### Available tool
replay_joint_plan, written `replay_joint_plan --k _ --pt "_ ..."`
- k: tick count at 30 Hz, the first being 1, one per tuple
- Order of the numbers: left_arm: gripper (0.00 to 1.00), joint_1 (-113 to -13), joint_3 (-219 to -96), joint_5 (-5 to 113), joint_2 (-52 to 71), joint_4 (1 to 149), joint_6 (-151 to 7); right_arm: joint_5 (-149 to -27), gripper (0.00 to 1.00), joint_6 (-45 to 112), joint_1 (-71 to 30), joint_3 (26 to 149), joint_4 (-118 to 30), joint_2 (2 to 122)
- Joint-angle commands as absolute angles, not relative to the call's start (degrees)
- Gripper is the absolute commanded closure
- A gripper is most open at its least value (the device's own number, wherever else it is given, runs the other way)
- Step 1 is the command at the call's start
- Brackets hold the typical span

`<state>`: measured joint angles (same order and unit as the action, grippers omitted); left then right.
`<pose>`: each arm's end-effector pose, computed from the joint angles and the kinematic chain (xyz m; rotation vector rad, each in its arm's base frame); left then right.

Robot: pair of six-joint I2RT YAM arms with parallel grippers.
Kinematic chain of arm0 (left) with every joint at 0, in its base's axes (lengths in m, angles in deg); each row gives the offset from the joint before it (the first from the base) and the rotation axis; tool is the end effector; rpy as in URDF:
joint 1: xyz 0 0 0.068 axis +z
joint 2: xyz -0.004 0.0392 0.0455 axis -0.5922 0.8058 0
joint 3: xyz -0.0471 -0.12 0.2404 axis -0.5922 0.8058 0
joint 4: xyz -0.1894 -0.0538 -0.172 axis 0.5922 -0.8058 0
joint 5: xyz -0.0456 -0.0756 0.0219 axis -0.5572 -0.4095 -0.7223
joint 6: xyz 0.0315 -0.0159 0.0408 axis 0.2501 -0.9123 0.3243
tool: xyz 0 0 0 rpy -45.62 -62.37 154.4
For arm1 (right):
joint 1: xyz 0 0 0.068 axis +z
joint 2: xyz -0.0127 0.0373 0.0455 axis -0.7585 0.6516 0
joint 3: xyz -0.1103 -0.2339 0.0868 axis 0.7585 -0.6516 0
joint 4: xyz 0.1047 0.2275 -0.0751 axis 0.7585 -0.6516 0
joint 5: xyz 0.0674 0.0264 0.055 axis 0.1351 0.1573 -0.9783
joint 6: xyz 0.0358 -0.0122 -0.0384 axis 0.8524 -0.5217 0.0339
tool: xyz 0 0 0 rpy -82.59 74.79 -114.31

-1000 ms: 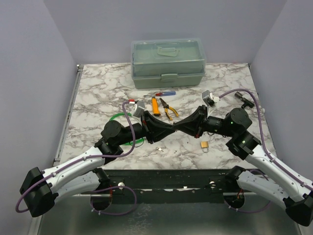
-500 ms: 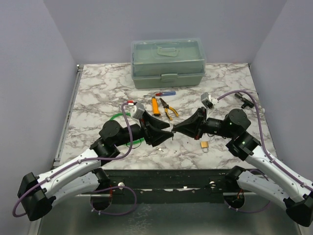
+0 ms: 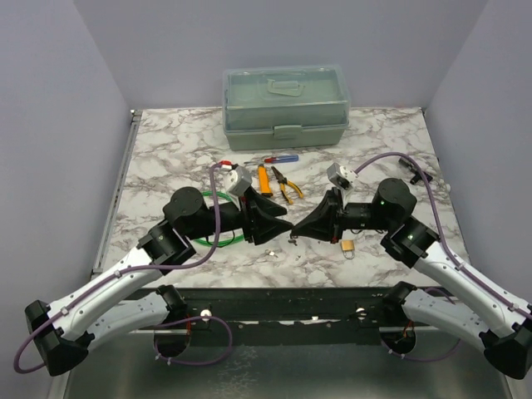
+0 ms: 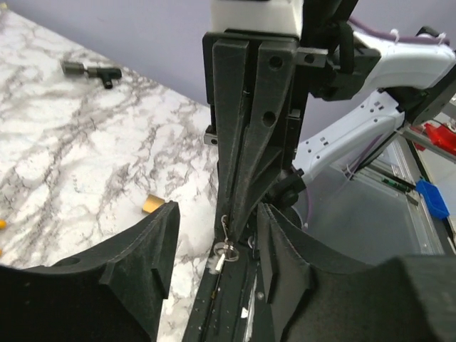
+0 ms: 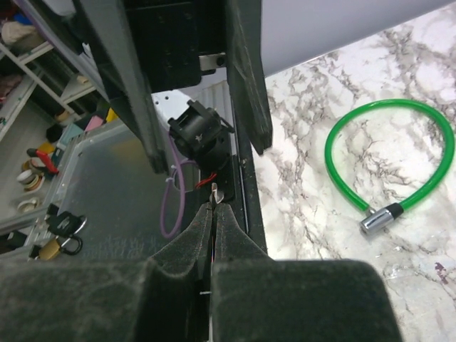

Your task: Unlock with the key

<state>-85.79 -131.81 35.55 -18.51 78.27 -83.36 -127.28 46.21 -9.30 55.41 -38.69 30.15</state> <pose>0.1122 -0.1557 0.3739 0.7705 1.4623 -1.3300 0.1335 0.1461 0.3462 -0.9799 1.4988 1.4155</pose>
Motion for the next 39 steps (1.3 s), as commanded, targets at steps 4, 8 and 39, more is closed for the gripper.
replay_joint_plan --k 4,8,39 --pt "0.55 -85.73 -132.99 31.29 -13.79 77.32 -84.18 -133.20 0.99 45.60 -9.02 57.35 -39.28 31.29" --pt "0.61 -85.75 -132.81 30.77 -13.40 78.20 -84.61 -133.24 0.99 45.90 -9.08 57.32 -39.06 31.17" --pt "0.74 -85.71 -129.90 28.99 -15.15 80.43 -86.81 -129.73 0.99 47.95 -8.99 56.64 -36.17 31.34"
